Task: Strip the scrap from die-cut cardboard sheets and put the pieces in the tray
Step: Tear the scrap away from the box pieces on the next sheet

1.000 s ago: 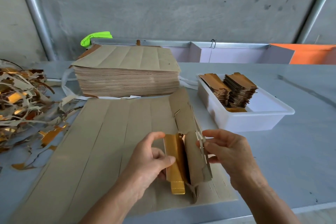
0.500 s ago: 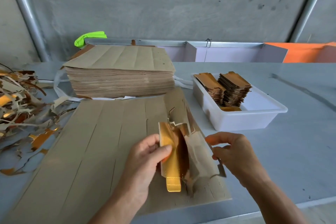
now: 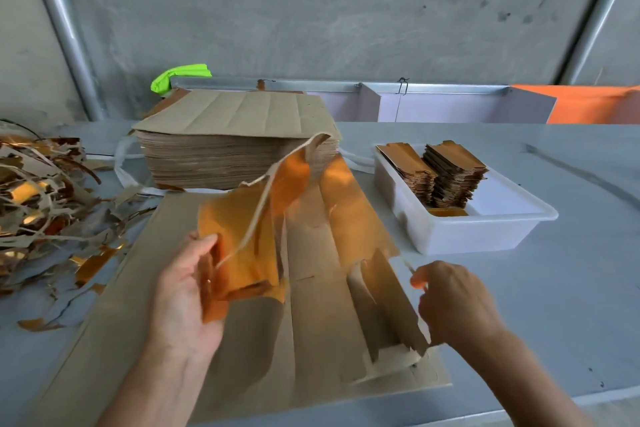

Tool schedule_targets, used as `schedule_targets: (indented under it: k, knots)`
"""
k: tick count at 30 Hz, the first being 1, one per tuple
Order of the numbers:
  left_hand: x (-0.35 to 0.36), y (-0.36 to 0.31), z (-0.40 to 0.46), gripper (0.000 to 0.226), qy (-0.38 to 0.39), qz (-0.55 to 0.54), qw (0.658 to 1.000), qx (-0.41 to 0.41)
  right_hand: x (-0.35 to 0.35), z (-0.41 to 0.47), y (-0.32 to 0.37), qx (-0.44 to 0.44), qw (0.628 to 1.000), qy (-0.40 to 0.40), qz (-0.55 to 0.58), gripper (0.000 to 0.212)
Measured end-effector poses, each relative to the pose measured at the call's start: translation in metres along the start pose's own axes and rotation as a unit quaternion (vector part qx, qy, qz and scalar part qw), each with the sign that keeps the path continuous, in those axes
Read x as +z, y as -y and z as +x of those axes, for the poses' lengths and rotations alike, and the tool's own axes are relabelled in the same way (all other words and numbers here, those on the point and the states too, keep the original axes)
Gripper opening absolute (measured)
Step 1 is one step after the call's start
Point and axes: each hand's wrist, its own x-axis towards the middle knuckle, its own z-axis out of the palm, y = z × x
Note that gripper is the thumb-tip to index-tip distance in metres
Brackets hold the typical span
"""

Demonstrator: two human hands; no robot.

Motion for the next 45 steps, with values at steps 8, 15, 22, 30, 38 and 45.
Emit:
schedule_targets:
  k: [8, 15, 22, 30, 38, 45]
  knots:
    - [0.024, 0.039, -0.010, 0.034, 0.089, 0.132, 0.987, -0.032, -0.025, -0.013, 0.056, -0.237, 0.920, -0.111, 0.291, 0.023]
    - [0.040, 0.053, -0.026, 0.022, 0.196, 0.311, 0.928, 0.066, -0.002, -0.001, 0.043, 0.099, 0.807, 0.121, 0.570, 0.019]
    - [0.046, 0.066, -0.028, 0.022, 0.161, 0.406, 0.893, 0.105, 0.006, -0.001, 0.009, 0.113, 0.696, 0.121, 0.699, 0.033]
    - [0.044, 0.076, -0.018, 0.027, 0.048, 0.380, 0.923, 0.031, 0.043, -0.006, 0.010, 0.123, 0.715, 0.100, 0.681, 0.033]
    - [0.034, 0.020, -0.007, 0.021, -0.025, 0.249, 0.968, -0.002, 0.059, -0.001, -0.002, -0.161, 0.967, 0.042, 0.193, 0.029]
    - [0.033, 0.009, 0.012, 0.021, -0.023, 0.307, 0.951, 0.040, 0.046, 0.007, 0.002, -0.128, 0.960, 0.012, 0.249, 0.025]
